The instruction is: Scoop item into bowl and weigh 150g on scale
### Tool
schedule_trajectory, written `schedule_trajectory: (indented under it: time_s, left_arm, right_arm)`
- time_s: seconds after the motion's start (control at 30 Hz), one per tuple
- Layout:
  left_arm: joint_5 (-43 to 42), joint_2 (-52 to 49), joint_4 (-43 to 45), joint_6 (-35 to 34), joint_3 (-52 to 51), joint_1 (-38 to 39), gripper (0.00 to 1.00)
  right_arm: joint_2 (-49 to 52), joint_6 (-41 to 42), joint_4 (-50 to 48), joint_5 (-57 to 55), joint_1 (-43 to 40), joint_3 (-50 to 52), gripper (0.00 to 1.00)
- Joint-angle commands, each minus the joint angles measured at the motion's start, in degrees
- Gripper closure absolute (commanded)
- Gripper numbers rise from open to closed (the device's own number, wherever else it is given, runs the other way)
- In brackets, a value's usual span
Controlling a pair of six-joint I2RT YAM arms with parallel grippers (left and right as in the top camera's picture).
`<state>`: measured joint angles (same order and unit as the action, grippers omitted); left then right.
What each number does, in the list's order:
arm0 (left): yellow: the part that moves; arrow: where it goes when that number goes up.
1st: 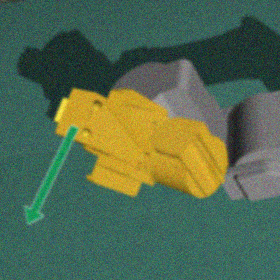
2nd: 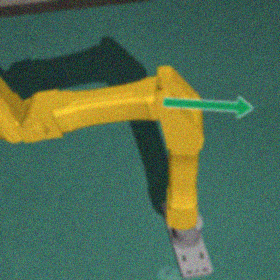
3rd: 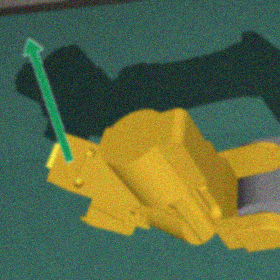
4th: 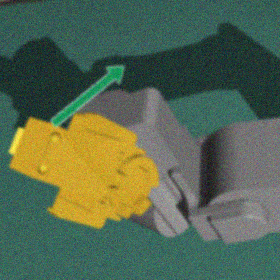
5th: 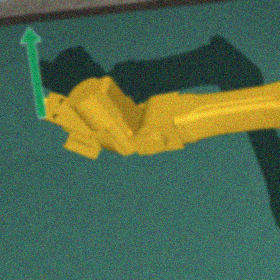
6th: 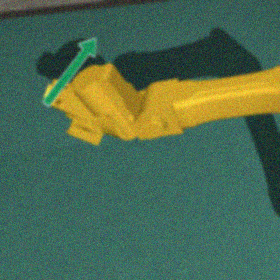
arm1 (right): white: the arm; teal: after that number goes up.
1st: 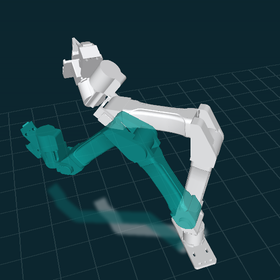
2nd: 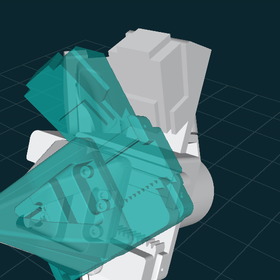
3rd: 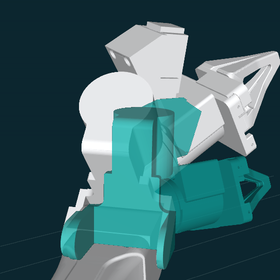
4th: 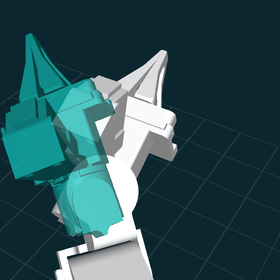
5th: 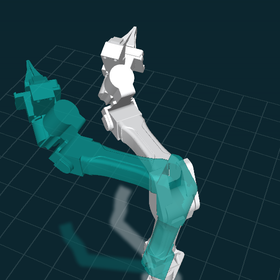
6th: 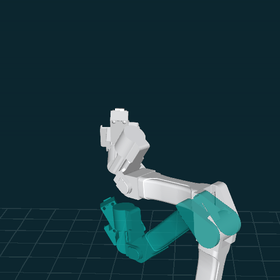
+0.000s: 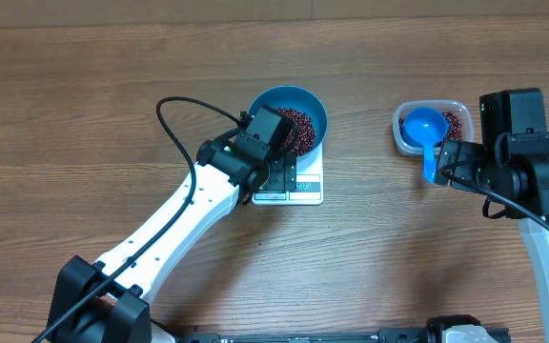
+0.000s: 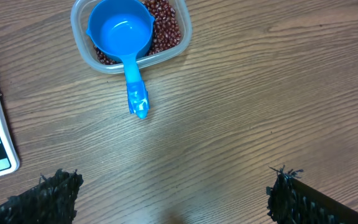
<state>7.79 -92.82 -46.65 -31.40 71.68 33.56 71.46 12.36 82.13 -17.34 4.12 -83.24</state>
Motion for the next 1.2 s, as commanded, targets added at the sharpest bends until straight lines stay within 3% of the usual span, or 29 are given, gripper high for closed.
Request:
schedule_trajectory:
  time_s: [0.0, 0.2, 0.67, 0.83, 1.17]
  left_arm:
    - [4.94, -0.57, 3.15, 0.5, 1.01, 0.22, 0.0]
    - [4.66, -0.57, 10.29, 5.44, 1.01, 0.22, 0.0]
    - [4.61, -0.57, 10.64, 5.73, 1.01, 0.22, 0.01]
    - [3.76, -0.57, 8.72, 5.68, 1.01, 0.22, 0.0]
    - [-5.95, -0.57, -1.62, 5.68, 1.01, 0.22, 0.01]
  right_arm:
    - [-0.31, -0.46, -0.17, -0.44, -0.17, -1.62, 0.0]
    - [-0.31, -0.46, -0.17, -0.44, -0.17, -1.62, 0.0]
    - [-0.31, -0.46, -0.17, -0.44, -0.17, -1.62, 0.0]
    - [-0.31, -0.46, -0.17, -0.44, -0.17, -1.62, 0.0]
    - [-0.31, -0.46, -0.17, -0.44, -0.17, -1.62, 0.0]
